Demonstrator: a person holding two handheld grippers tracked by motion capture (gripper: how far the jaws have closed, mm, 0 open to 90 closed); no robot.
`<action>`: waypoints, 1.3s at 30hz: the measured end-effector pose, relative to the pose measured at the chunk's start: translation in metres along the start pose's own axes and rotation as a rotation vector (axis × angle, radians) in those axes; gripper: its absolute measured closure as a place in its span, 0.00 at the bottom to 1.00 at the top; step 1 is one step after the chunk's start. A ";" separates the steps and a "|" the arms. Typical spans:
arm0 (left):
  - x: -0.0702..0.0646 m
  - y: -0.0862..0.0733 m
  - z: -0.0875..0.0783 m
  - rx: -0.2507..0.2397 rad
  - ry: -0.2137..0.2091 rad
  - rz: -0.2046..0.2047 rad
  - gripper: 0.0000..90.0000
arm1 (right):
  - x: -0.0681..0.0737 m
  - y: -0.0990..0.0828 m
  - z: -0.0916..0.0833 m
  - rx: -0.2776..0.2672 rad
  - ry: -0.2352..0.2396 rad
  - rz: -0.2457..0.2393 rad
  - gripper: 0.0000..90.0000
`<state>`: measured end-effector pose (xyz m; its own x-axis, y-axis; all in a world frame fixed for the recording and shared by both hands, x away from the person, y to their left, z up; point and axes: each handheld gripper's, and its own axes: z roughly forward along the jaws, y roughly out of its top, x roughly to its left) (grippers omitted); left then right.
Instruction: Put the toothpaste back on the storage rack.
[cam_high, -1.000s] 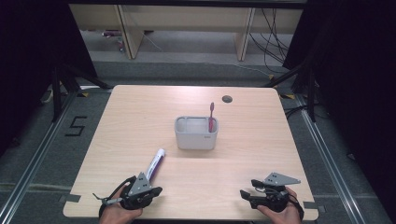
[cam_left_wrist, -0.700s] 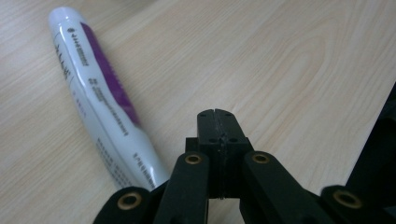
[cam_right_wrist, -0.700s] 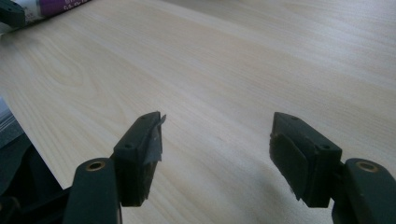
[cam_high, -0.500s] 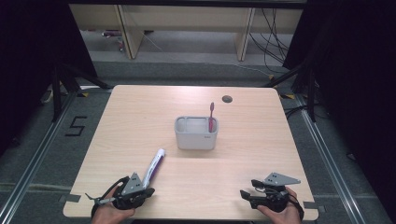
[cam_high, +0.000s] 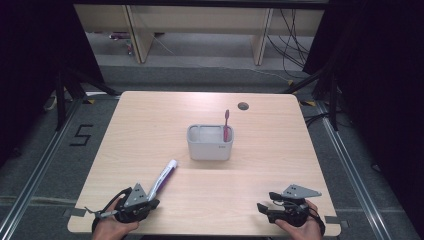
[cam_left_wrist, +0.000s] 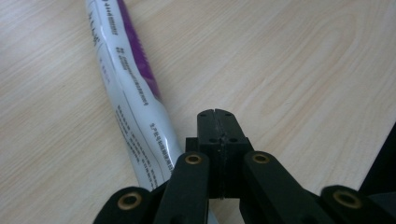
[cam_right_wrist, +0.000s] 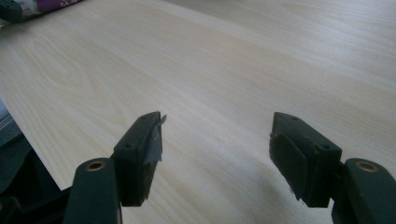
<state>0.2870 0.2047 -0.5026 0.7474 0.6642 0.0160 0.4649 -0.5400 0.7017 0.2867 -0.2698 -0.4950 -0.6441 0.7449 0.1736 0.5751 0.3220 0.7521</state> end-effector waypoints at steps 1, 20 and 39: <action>0.003 0.000 -0.001 0.007 0.011 0.012 1.00 | 0.004 0.000 -0.001 0.022 -0.003 0.057 0.39; 0.028 -0.008 -0.010 0.001 0.090 -0.057 1.00 | 0.003 0.000 -0.001 0.020 0.004 0.042 0.39; 0.065 -0.004 -0.004 0.036 0.177 -0.107 1.00 | 0.000 -0.001 -0.001 0.014 -0.002 0.012 0.39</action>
<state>0.3319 0.2521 -0.5012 0.5991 0.7977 0.0696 0.5565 -0.4773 0.6801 0.2859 -0.2703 -0.4948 -0.6362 0.7499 0.1814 0.5895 0.3209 0.7413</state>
